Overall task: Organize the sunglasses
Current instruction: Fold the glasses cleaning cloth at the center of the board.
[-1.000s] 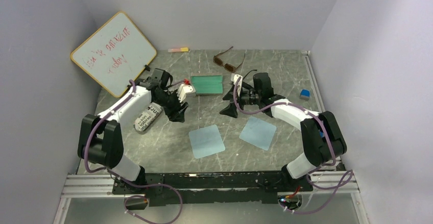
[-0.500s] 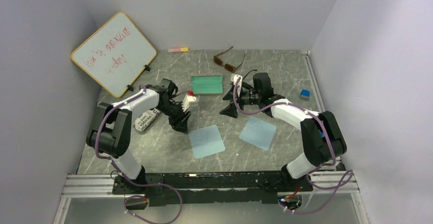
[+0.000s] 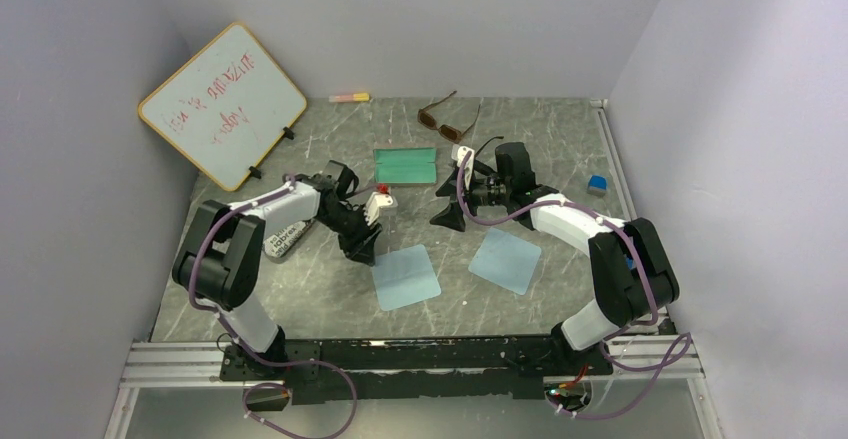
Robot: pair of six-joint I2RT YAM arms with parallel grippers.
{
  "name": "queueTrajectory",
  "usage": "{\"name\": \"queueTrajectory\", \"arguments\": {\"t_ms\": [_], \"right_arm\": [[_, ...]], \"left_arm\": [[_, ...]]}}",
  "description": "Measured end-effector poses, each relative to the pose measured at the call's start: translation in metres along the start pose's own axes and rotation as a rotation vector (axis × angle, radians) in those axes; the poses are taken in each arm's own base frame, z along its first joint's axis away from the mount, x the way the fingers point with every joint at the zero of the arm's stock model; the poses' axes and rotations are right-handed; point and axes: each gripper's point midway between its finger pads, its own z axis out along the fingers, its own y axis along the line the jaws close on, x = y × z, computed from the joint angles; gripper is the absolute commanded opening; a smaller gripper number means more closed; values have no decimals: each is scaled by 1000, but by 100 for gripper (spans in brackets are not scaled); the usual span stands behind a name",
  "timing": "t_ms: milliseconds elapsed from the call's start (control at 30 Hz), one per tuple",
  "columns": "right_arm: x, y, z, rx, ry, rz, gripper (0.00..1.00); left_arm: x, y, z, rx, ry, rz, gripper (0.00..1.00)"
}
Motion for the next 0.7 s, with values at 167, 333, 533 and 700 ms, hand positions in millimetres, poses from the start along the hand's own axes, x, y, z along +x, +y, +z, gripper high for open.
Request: {"name": "queueTrajectory", "arguments": {"t_ms": [167, 333, 533, 700], "right_arm": [[0, 0, 0, -1, 0, 0, 80], [0, 0, 0, -3, -1, -2, 80], [0, 0, 0, -3, -1, -2, 80], [0, 0, 0, -3, -1, -2, 80]], "left_arm": [[2, 7, 6, -27, 12, -9, 44], [9, 8, 16, -13, 37, -34, 39], [9, 10, 17, -19, 34, -30, 33], [9, 10, 18, -21, 34, -29, 29]]}}
